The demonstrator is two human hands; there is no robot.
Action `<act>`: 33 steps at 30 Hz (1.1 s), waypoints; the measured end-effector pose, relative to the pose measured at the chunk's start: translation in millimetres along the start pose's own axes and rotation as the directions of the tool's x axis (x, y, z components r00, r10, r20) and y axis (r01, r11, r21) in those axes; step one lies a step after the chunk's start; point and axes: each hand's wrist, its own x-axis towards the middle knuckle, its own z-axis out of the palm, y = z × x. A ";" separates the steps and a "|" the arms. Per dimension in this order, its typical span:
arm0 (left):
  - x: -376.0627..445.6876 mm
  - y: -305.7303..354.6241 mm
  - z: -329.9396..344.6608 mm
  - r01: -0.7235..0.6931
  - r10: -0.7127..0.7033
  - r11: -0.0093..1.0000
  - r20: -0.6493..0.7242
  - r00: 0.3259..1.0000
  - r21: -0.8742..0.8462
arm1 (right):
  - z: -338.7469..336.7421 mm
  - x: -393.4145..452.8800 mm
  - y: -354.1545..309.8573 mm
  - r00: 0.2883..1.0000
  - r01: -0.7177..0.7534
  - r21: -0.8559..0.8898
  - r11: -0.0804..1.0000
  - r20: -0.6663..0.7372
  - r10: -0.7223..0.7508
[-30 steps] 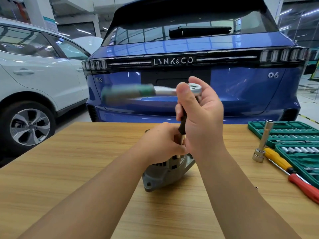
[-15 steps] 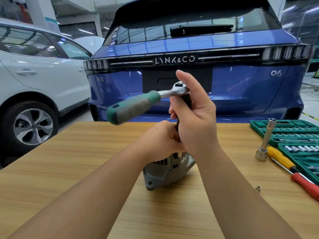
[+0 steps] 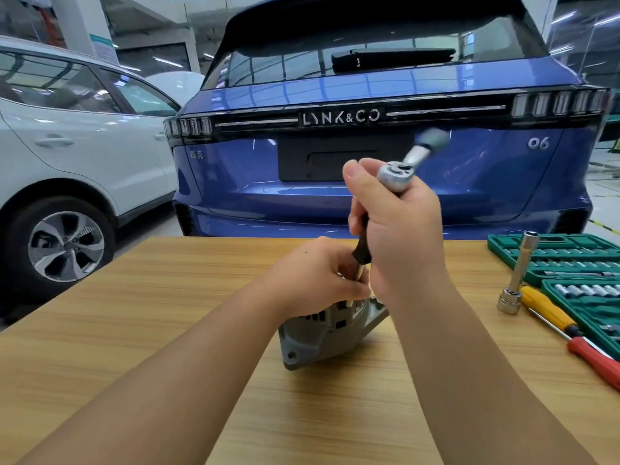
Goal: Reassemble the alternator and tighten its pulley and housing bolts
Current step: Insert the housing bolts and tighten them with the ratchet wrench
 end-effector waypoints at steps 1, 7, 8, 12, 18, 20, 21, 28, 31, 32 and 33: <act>0.7 -0.8 0.1 0.007 -0.007 1.000 0.000 1.000 -0.005 | -2.7 1.3 -1.5 0.997 -0.044 0.052 0.998 0.061 0.041; -0.5 -3.8 -0.8 -0.005 0.005 1.000 -0.031 1.000 -0.016 | 3.1 -1.9 5.4 0.957 0.234 -0.002 0.972 0.178 -0.230; -1.1 -3.8 -1.1 -0.011 0.010 1.000 -0.043 0.999 -0.013 | 4.9 -2.4 7.6 0.947 0.277 -0.021 0.961 0.176 -0.269; -0.9 -1.4 -1.1 -0.011 0.010 1.000 -0.067 0.998 -0.012 | 3.8 -2.8 12.4 0.943 0.259 -0.029 0.965 0.225 -0.246; 0.9 -6.8 1.5 0.034 -0.037 0.998 -0.053 0.998 -0.052 | -4.8 0.7 4.9 0.944 0.028 0.121 0.992 0.322 -0.066; 0.7 -3.2 0.8 0.002 -0.005 0.998 -0.049 0.999 -0.058 | -2.6 0.3 1.8 0.966 0.020 0.081 0.996 0.254 -0.040; 1.0 -2.4 -0.1 -0.004 0.003 0.999 -0.038 0.999 -0.039 | -0.8 -0.3 1.0 0.979 0.018 0.061 0.998 0.199 -0.030; -0.6 -6.1 -5.5 0.005 -0.005 1.000 0.028 1.000 0.002 | -3.7 6.6 1.0 0.993 -0.069 0.038 0.997 0.103 0.064; 0.8 -7.4 -7.4 0.023 -0.023 1.000 0.035 0.999 0.007 | -0.6 5.5 5.4 0.979 0.018 0.046 0.999 0.200 -0.026; 0.5 -7.1 -7.4 0.023 -0.023 1.000 0.038 0.999 0.000 | 1.8 4.7 7.7 0.973 0.093 0.025 0.995 0.209 -0.096; -0.2 -7.8 -6.8 0.019 -0.019 1.000 0.028 0.999 -0.013 | 4.2 4.0 9.7 0.964 0.159 0.006 0.987 0.213 -0.157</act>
